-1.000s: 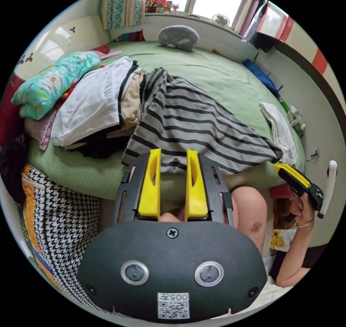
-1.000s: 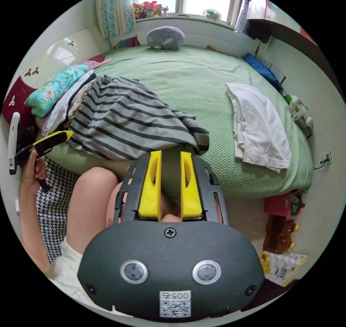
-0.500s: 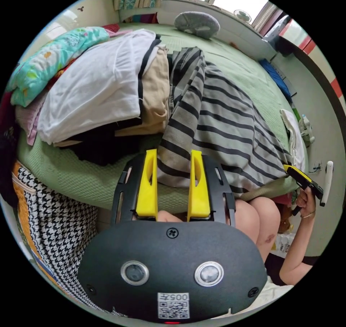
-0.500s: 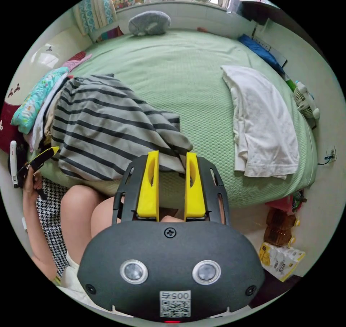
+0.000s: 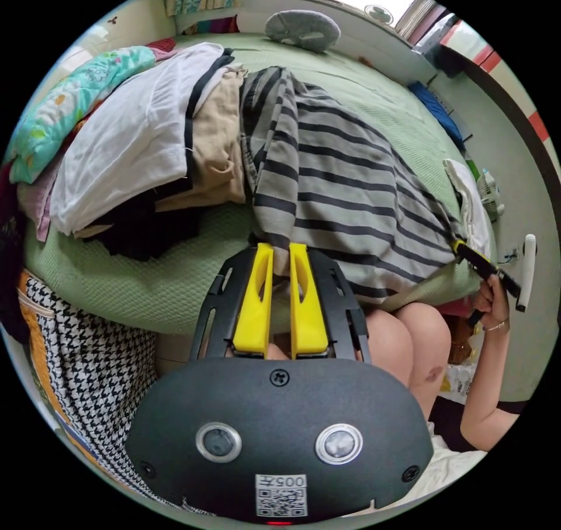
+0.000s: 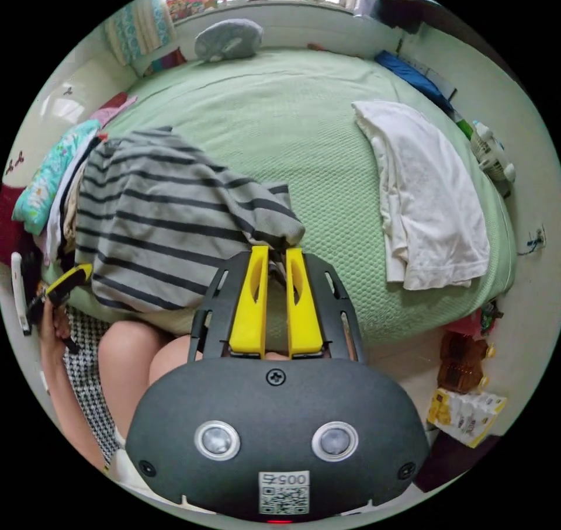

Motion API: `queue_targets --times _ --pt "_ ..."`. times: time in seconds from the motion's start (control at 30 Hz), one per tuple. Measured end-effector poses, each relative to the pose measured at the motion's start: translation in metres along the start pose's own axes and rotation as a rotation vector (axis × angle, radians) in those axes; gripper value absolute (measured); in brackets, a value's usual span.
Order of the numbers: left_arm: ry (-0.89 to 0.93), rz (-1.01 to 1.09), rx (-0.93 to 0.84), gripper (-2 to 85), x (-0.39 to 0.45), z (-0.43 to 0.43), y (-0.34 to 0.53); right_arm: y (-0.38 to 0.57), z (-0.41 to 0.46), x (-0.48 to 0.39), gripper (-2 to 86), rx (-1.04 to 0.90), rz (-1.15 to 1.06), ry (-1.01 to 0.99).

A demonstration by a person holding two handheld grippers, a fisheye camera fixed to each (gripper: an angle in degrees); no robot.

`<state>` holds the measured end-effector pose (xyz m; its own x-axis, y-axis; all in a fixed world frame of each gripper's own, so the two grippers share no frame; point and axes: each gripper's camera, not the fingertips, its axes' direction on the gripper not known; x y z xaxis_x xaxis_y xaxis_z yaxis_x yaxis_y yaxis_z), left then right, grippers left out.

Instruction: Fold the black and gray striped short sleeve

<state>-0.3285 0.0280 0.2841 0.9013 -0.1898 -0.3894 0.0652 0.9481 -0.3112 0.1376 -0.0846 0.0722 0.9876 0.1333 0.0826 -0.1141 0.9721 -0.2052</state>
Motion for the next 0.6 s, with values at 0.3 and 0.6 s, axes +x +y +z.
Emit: queue_targets --times 0.3,0.6 --pt "0.292 0.188 -0.018 6.3 0.055 -0.022 0.006 -0.100 -0.069 0.037 1.1 0.194 0.047 0.212" --pt "0.328 0.208 -0.083 8.9 0.063 -0.018 0.019 -0.097 -0.048 0.066 4.4 0.069 0.134 0.302"
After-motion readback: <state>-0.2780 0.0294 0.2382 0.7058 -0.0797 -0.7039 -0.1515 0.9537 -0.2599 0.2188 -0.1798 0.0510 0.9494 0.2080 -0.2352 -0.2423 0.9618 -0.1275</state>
